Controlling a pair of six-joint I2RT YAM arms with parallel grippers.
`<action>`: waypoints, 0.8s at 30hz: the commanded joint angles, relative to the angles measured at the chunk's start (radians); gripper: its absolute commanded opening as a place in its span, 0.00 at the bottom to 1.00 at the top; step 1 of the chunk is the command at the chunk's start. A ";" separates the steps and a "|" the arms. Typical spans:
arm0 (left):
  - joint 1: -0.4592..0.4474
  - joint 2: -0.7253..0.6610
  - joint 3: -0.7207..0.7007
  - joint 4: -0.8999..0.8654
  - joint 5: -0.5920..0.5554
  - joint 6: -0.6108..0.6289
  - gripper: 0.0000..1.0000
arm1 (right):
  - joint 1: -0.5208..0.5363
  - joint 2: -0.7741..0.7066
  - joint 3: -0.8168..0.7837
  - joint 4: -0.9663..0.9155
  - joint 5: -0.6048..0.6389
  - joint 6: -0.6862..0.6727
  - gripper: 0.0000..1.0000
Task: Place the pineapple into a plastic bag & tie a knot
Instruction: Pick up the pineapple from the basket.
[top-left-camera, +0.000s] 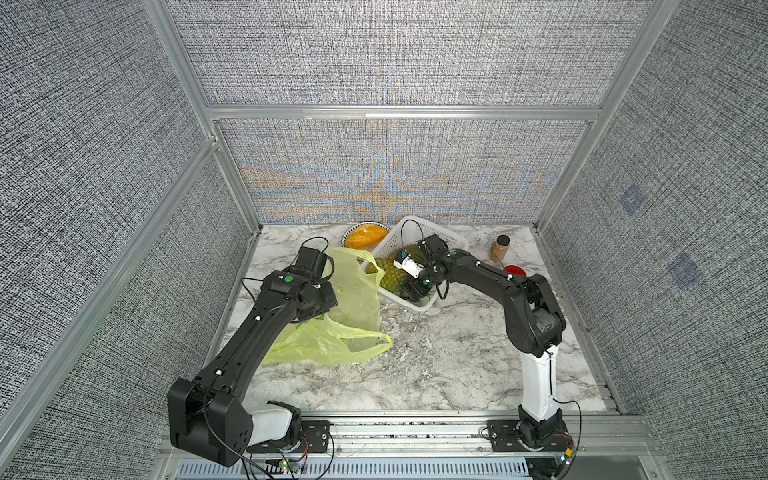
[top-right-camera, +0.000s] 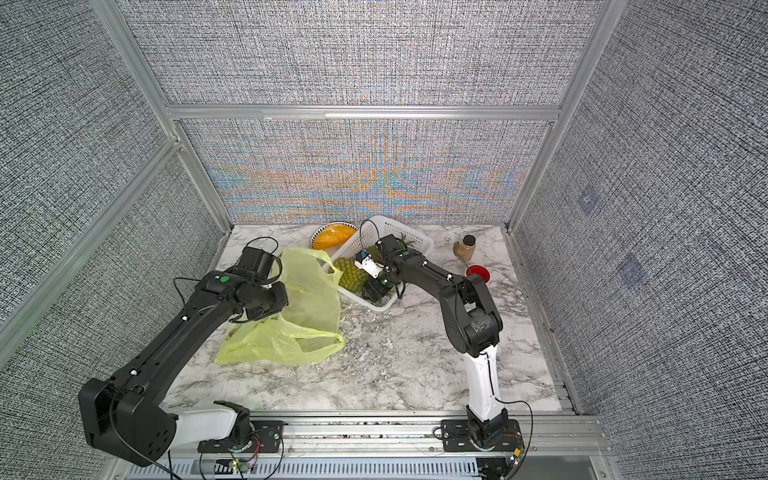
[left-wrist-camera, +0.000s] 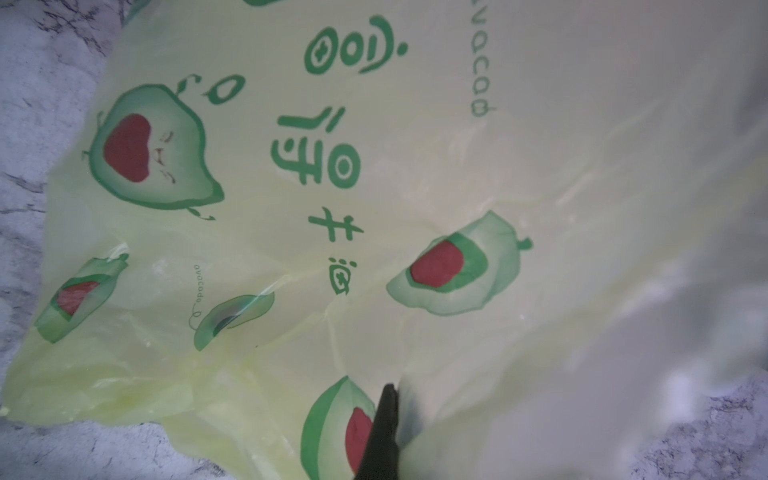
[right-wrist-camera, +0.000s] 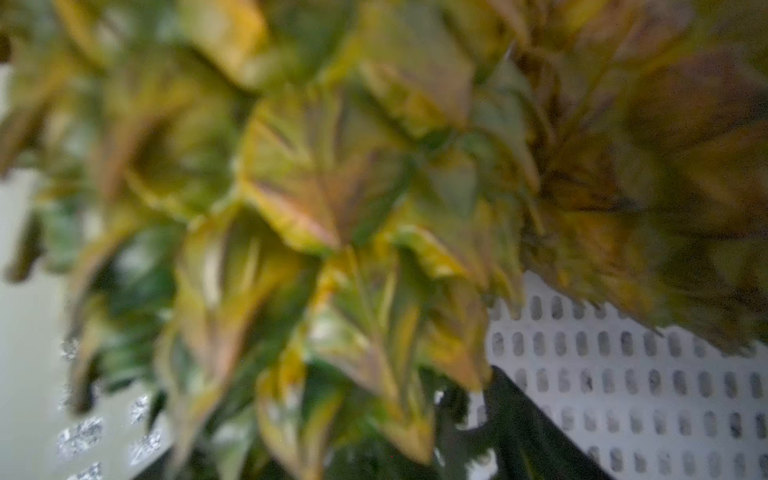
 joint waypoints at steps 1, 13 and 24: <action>0.000 -0.008 -0.011 -0.012 -0.001 -0.004 0.00 | -0.004 -0.021 0.007 -0.007 0.022 -0.005 0.64; 0.000 -0.014 -0.047 0.020 -0.005 -0.007 0.00 | -0.003 -0.217 -0.001 -0.002 -0.020 0.091 0.00; 0.000 0.001 -0.050 0.051 0.027 -0.002 0.00 | 0.011 -0.463 -0.025 -0.123 0.047 0.229 0.00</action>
